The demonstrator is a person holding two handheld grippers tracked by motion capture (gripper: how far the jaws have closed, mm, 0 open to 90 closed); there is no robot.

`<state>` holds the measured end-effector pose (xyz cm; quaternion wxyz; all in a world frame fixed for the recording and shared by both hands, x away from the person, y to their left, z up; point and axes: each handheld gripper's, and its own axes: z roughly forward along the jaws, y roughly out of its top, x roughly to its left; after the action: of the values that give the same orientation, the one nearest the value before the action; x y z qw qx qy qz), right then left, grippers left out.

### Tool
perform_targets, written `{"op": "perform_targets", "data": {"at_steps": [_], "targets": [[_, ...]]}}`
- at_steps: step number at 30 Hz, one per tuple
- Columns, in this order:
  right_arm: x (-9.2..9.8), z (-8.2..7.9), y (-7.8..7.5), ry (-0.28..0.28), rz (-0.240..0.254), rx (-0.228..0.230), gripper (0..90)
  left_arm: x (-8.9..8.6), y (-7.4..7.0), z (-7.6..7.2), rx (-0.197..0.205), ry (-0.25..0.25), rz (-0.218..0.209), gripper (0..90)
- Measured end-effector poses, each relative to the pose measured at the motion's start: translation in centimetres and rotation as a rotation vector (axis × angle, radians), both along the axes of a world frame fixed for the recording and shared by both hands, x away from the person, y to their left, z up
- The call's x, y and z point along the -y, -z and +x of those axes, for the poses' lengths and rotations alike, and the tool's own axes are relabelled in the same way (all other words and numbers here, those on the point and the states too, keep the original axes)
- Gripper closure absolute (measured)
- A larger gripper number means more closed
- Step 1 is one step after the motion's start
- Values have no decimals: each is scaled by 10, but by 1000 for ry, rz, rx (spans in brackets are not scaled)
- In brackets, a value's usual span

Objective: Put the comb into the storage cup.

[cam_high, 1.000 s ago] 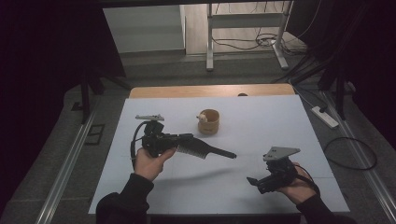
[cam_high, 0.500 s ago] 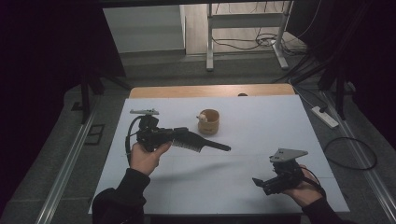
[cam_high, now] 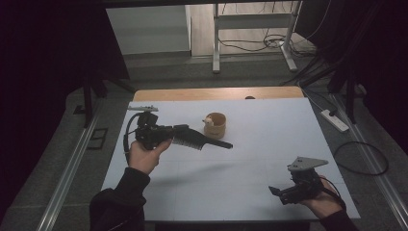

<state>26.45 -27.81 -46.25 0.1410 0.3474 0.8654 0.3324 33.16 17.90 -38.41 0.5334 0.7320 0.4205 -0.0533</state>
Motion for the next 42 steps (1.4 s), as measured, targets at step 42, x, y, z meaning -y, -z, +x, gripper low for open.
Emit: {"op": "perform_targets", "data": {"at_steps": [42], "targets": [[63,-34,-5,222,53,-30,0,-8,-27,35,-9,-68,50,836]]}}
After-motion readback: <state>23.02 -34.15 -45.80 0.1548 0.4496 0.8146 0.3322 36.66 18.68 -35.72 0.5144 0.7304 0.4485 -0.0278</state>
